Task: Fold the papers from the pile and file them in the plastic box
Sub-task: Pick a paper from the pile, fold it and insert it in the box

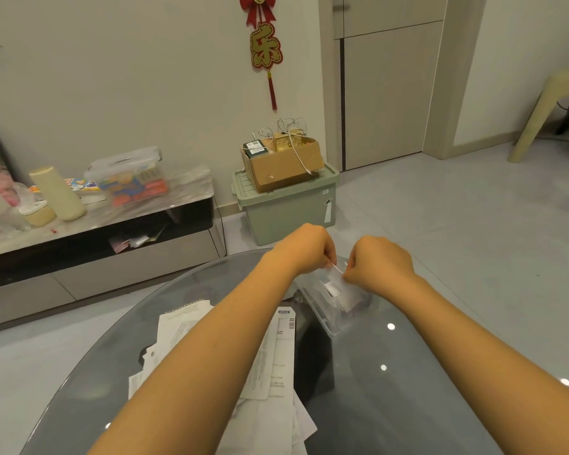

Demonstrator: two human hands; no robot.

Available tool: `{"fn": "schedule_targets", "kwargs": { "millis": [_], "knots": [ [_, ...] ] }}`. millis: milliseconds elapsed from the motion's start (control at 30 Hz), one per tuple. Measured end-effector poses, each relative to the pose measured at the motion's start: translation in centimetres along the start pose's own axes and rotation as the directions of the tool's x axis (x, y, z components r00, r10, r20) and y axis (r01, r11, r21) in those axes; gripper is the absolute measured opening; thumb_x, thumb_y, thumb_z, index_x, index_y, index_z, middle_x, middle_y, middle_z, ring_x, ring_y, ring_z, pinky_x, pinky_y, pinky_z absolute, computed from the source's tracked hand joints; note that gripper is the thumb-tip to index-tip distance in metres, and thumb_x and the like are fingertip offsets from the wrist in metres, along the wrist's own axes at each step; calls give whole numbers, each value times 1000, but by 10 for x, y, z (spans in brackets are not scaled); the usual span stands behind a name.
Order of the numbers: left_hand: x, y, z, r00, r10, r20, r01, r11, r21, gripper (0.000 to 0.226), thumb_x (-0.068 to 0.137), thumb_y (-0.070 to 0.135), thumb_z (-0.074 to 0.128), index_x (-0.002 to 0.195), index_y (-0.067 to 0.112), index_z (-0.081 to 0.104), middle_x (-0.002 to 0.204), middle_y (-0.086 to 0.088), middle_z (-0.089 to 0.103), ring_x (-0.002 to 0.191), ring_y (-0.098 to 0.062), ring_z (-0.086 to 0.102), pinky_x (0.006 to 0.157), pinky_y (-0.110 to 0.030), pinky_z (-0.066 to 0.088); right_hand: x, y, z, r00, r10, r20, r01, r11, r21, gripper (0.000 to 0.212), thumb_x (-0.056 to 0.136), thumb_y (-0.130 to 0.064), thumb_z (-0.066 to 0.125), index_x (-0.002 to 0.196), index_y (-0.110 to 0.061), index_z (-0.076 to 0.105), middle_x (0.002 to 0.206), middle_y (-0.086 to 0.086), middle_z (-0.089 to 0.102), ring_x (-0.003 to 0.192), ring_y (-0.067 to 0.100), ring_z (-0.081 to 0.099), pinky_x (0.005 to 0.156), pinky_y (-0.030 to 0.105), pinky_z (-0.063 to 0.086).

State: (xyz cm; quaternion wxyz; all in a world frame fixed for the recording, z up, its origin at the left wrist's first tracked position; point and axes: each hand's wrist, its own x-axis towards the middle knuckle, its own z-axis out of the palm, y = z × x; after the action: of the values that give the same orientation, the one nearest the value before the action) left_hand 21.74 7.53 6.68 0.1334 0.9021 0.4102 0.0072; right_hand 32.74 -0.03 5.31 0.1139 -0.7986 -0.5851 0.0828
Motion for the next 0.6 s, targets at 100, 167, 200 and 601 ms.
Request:
{"fn": "schedule_targets", "kwargs": {
  "millis": [100, 167, 200, 601],
  "knots": [
    [7, 0, 8, 996, -1, 94, -6, 997, 72, 20, 85, 3, 62, 95, 15, 75, 97, -2, 71, 90, -20, 63, 78, -28, 49, 3, -6, 1, 998, -31, 63, 41, 984, -172, 18, 82, -19, 57, 68, -17, 46, 62, -3, 43, 55, 15, 42, 56, 23, 31],
    [12, 2, 11, 993, -5, 122, -7, 995, 101, 17, 84, 5, 63, 95, 14, 74, 94, -2, 69, 86, -22, 60, 73, -27, 44, 6, -8, 2, 996, -44, 82, 64, 963, -261, 29, 84, -22, 56, 63, -20, 37, 62, -5, 40, 55, 11, 38, 64, 24, 31],
    [14, 3, 13, 992, -4, 127, -12, 993, 120, 14, 84, 7, 64, 94, 13, 74, 86, -1, 66, 81, -22, 56, 70, -27, 41, 7, -10, 3, 995, -54, 89, 77, 955, -286, 27, 85, -24, 56, 65, -20, 38, 63, -6, 40, 59, 12, 42, 69, 25, 31],
    [30, 6, 26, 965, -73, 252, 21, 978, 206, 25, 81, 12, 67, 61, 14, 53, 61, 3, 49, 72, -21, 52, 66, -29, 40, 22, -18, 8, 968, 2, 252, 104, 908, -405, 28, 88, -36, 57, 114, -25, 57, 119, -4, 60, 114, 17, 54, 101, 27, 30]
  ]
}}
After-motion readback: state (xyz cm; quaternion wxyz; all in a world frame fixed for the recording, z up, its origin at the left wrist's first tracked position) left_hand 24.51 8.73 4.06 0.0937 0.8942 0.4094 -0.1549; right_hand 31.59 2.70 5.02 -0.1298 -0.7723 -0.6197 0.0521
